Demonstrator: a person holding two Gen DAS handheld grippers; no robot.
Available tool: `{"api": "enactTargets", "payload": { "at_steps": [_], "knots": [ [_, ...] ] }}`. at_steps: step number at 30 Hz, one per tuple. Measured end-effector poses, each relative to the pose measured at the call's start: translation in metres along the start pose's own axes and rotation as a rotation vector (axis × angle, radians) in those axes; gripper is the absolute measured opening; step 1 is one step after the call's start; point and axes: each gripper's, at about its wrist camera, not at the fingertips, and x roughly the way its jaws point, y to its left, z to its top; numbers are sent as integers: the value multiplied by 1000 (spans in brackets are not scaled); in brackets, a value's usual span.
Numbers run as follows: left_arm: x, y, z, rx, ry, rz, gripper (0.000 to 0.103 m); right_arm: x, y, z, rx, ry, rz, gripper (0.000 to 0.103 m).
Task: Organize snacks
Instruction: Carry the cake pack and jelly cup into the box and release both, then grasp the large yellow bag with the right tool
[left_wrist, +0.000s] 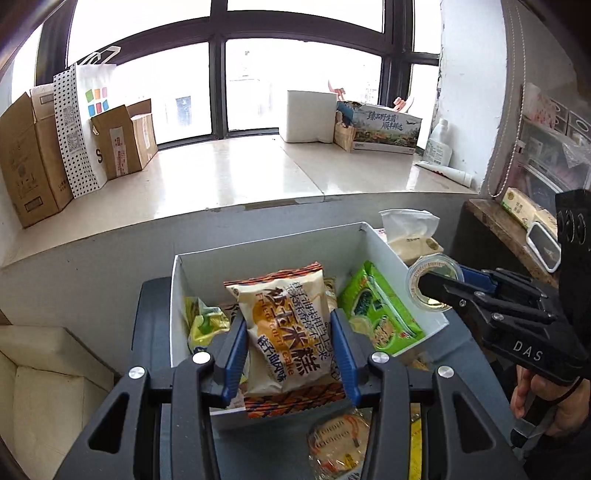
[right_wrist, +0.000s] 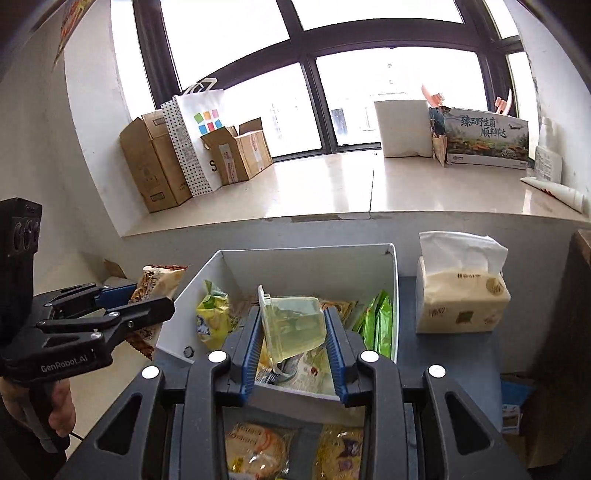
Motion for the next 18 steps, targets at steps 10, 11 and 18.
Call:
{"api": "enactTargets", "payload": {
  "at_steps": [10, 11, 18],
  "knots": [
    [41, 21, -4, -45, 38, 0, 103, 34, -24, 17, 50, 24, -28, 103],
    [40, 20, -6, -46, 35, -2, 103, 31, -24, 16, 43, 22, -35, 103],
    [28, 21, -15, -60, 25, -4, 103, 17, -23, 6, 52, 33, -50, 103]
  ]
}}
